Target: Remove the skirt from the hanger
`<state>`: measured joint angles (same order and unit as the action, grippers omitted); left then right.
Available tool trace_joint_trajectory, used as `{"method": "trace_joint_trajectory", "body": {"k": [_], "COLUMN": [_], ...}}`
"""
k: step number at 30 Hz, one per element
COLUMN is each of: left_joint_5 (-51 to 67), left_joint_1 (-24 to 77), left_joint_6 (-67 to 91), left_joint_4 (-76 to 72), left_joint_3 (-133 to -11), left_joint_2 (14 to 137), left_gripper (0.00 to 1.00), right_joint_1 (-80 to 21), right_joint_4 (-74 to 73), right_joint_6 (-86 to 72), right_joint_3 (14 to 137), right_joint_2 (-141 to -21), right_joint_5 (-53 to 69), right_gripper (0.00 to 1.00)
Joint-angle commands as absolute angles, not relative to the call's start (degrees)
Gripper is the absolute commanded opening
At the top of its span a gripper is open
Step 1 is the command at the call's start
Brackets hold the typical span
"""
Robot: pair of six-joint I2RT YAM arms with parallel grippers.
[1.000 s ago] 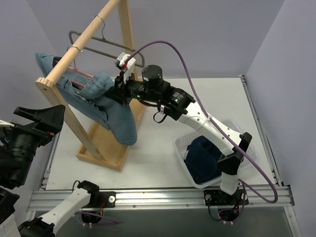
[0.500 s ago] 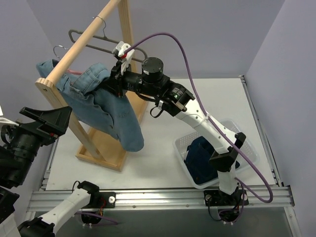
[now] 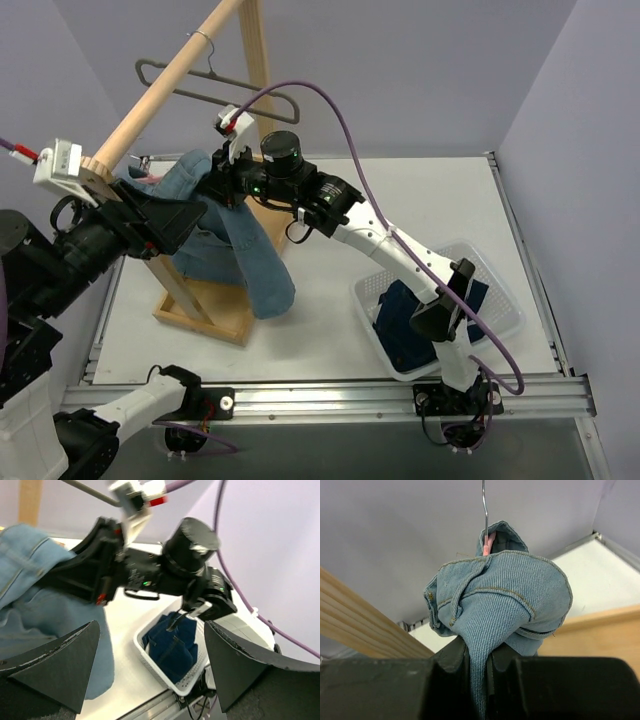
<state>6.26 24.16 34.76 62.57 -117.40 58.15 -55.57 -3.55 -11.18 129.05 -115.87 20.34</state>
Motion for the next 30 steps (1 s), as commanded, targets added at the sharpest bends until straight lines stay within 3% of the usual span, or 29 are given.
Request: {"method": "trace_joint_trajectory", "body": {"k": [1, 7, 13, 18, 30], "left_joint_5": [13.6, 21.1, 21.4, 8.4, -6.0], "left_joint_1": [23.8, 23.9, 26.5, 40.2, 41.7], "left_joint_6": [32.6, 34.2, 35.1, 30.1, 31.4], "left_joint_4": [59.9, 52.7, 47.1, 50.4, 46.2], "left_joint_3": [-119.5, -116.5, -117.8, -123.0, -120.5], "left_joint_2": [60.1, 62.0, 66.4, 73.8, 74.6], "left_gripper": [0.94, 0.94, 0.94, 0.94, 0.94], "right_joint_1": [-55.3, -53.0, -49.9, -48.6, -47.6], "right_joint_4": [4.2, 4.6, 0.4, -4.4, -16.4], "right_joint_6": [-12.9, -14.1, -15.4, -16.1, -19.1], "right_joint_3": [124.2, 110.9, 103.4, 97.5, 85.3], "right_joint_2": [-108.0, -99.1, -90.1, -82.0, -60.1], "right_joint_5": [18.6, 17.1, 16.4, 16.8, 15.5], "right_gripper": [0.00, 0.00, 0.00, 0.00, 0.00]}}
